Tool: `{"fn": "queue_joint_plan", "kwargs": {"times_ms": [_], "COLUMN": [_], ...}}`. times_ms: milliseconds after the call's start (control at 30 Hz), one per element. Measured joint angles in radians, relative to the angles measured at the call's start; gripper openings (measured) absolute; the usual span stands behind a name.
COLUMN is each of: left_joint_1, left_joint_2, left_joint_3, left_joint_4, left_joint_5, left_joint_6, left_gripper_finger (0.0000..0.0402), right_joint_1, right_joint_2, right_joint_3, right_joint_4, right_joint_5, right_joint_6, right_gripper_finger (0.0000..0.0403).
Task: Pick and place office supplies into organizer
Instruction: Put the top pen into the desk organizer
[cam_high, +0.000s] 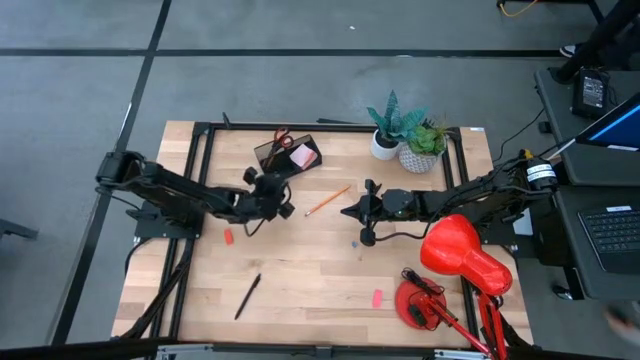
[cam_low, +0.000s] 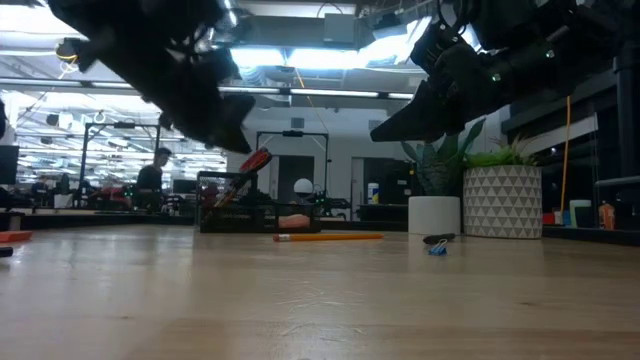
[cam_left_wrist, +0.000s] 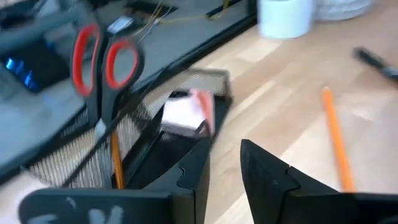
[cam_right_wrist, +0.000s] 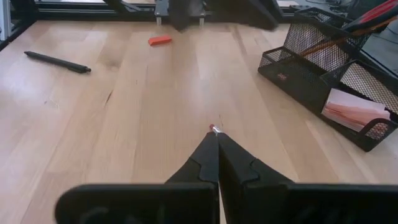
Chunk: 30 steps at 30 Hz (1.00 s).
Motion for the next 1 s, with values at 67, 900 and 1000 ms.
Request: {"fn": "queue_joint_plan", "kwargs": {"times_ms": [67, 900, 1000], "left_joint_1": [-0.024, -0.19, -0.188], "left_joint_2": [-0.03, -0.187, -0.187], "left_joint_3": [0.0, 0.0, 0.0], "left_joint_4": [-0.004, -0.108, -0.109], "left_joint_5": [0.0, 0.15, 0.15], "left_joint_6": [0.061, 0.279, 0.31], "left_gripper_finger": [0.0076, 0.0002, 0.0001], "right_joint_1": [0.0, 0.0, -0.007], "right_joint_2": [0.0, -0.001, -0.008], "right_joint_3": [0.0, 0.0, 0.0], "right_joint_4": [-0.001, -0.058, -0.077], "right_joint_5": [0.0, 0.0, 0.0], "right_joint_6": [0.006, -0.061, -0.062], "right_gripper_finger": [0.0001, 0.0001, 0.0001]}}
